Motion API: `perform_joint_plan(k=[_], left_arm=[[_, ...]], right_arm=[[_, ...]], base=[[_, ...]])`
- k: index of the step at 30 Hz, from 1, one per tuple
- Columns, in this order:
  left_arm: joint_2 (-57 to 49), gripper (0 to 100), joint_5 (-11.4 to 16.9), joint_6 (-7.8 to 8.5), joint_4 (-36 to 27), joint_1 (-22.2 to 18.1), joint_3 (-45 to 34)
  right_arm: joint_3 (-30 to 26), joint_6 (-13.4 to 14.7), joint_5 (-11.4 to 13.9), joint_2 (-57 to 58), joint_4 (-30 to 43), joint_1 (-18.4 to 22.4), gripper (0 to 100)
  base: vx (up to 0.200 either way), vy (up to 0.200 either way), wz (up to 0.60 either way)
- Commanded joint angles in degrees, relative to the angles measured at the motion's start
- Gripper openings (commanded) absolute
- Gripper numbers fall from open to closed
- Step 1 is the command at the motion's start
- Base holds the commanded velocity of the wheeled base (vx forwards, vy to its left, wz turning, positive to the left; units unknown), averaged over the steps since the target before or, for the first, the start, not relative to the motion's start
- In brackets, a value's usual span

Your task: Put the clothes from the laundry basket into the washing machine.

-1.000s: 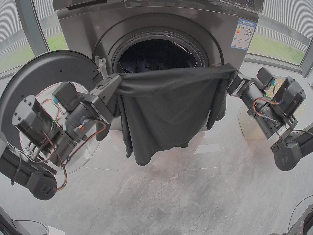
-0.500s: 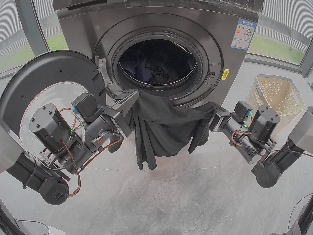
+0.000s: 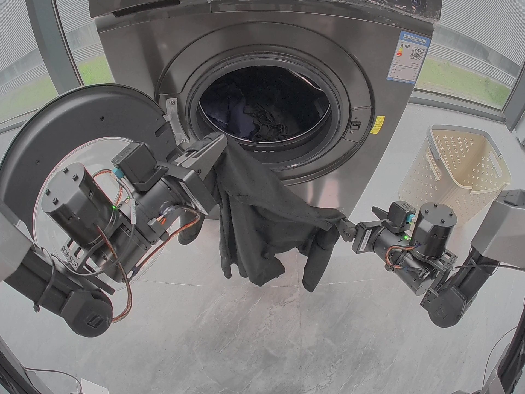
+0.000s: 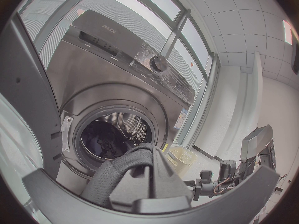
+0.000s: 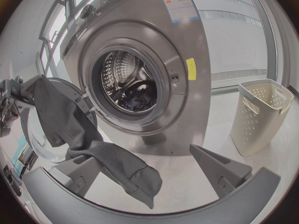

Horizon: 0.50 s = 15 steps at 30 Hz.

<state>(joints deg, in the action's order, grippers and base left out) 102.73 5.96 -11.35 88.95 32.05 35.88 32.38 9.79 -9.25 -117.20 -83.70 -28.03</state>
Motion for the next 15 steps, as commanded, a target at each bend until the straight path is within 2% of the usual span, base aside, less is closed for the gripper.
perform_joint_plan(k=[1,3,9,12,13,15], left_arm=[[-1.7,0,-0.1,-0.16,0.0,-0.1,0.6],[-1.9,0,-0.1,-0.16,0.0,-0.1,0.7],[-2.7,0,0.0,-0.16,0.0,0.5,0.9],[-2.7,0,0.0,-0.16,0.0,0.3,0.9],[-2.7,0,0.0,-0.16,0.0,0.0,1.0],[-2.6,0,0.0,-0.16,0.0,-0.1,1.1]], right_arm=[[-1.3,-0.3,0.0,-2.1,0.1,1.9,100],[-1.4,-0.4,0.0,-2.5,0.1,2.0,100],[4.9,-0.4,-0.1,-4.7,-0.2,-0.4,100],[4.4,-0.4,-0.1,-4.7,-0.5,-1.2,100],[0.4,-0.3,-0.1,-4.6,-0.9,-3.3,100],[-3.3,-0.2,0.0,-4.8,-1.1,-3.4,100]], base=[[0.000,0.000,0.00],[0.000,0.000,0.00],[0.000,0.000,0.00],[0.000,0.000,0.00],[0.000,0.000,0.00],[0.000,0.000,0.00]])
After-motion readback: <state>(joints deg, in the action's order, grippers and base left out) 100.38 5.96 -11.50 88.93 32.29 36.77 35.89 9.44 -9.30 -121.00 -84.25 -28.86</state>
